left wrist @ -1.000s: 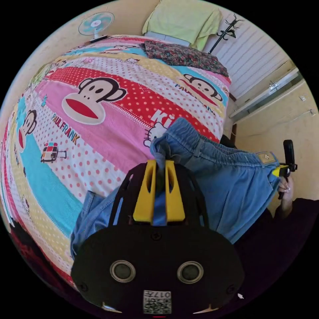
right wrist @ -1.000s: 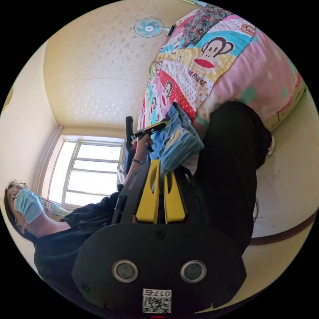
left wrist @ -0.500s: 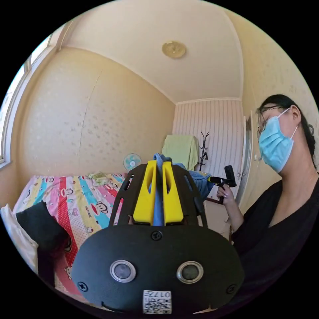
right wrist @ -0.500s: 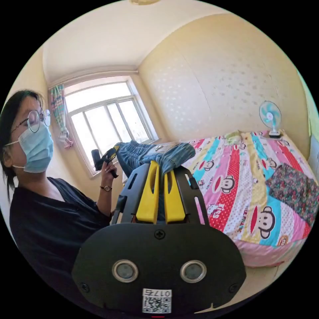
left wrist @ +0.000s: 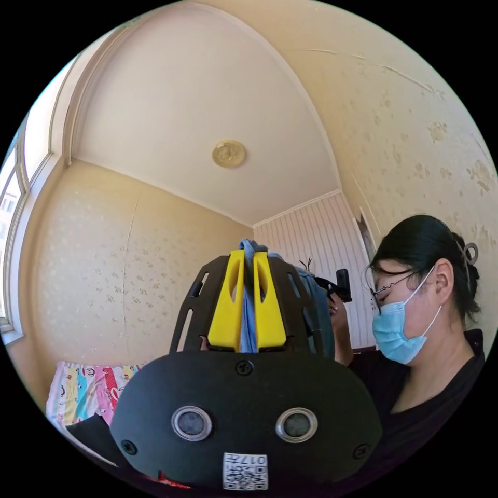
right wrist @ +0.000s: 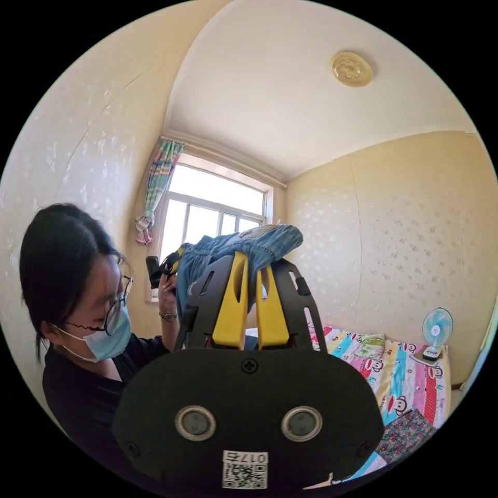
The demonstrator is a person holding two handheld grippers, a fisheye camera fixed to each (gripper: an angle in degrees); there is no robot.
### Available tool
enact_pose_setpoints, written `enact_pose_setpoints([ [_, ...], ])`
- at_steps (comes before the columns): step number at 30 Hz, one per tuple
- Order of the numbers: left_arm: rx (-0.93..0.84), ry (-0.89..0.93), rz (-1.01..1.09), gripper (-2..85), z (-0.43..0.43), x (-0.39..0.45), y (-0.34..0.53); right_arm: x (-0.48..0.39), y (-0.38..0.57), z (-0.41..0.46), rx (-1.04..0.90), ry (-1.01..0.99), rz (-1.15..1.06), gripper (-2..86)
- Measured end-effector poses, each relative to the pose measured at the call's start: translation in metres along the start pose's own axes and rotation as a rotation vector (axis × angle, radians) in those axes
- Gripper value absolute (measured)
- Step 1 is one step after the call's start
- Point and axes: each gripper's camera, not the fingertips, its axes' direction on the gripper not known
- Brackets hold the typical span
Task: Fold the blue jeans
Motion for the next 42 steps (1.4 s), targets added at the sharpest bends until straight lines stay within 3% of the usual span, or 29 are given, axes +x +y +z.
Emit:
enact_pose_setpoints([
  [6, -0.265, -0.093, -0.389, 2.6, 0.141, -0.17, 0.064, 0.16, 0.072, 0.117, -0.227, 0.033, 0.322, 1.2],
  [11, -0.643, -0.346, -0.445, 5.1, 0.299, -0.328, 0.099, 0.335, 0.102, 0.255, -0.363, 0.258, 0.472, 4.5],
  [13, -0.784, -0.43, -0.538, 6.1, 0.317, -0.366, 0.14, 0.38, 0.147, 0.283, -0.455, 0.313, 0.622, 7.8],
  [15, -0.852, -0.395, -0.599, 6.9, 0.316, -0.39, 0.206, 0.402, 0.207, 0.3, -0.543, 0.345, 0.717, 9.8],
  [19, -1.006, -0.232, -0.692, 7.9, 0.292, -0.395, 0.347, 0.386, 0.39, 0.316, -0.749, 0.233, 0.688, 9.8],
  [23, -1.197, -0.192, -0.867, 7.9, 0.231, -0.353, 0.506, 0.319, 0.604, 0.29, -0.944, 0.129, 0.837, 10.1],
  [26, -1.142, -0.178, -1.016, 8.4, 0.181, -0.307, 0.564, 0.255, 0.705, 0.251, -0.93, 0.062, 1.02, 11.1],
  [31, -1.049, -0.246, -1.159, 9.9, 0.15, -0.25, 0.597, 0.156, 0.768, 0.218, -0.92, -0.007, 1.085, 12.9],
  [34, -1.087, -0.244, -1.192, 11.1, 0.17, -0.25, 0.616, 0.129, 0.793, 0.217, -1.06, 0.045, 0.992, 13.0],
  [38, -1.276, -0.33, -1.131, 6.5, 0.208, -0.271, 0.62, 0.145, 0.787, 0.209, -1.015, -0.006, 0.959, 12.7],
  [40, -1.354, -0.214, -1.095, 0.7, 0.224, -0.275, 0.617, 0.151, 0.775, 0.206, -0.999, -0.025, 0.901, 12.2],
  [42, -1.446, 0.019, -1.091, -0.3, 0.235, -0.268, 0.608, 0.155, 0.763, 0.198, -0.987, 0.001, 0.836, 11.5],
])
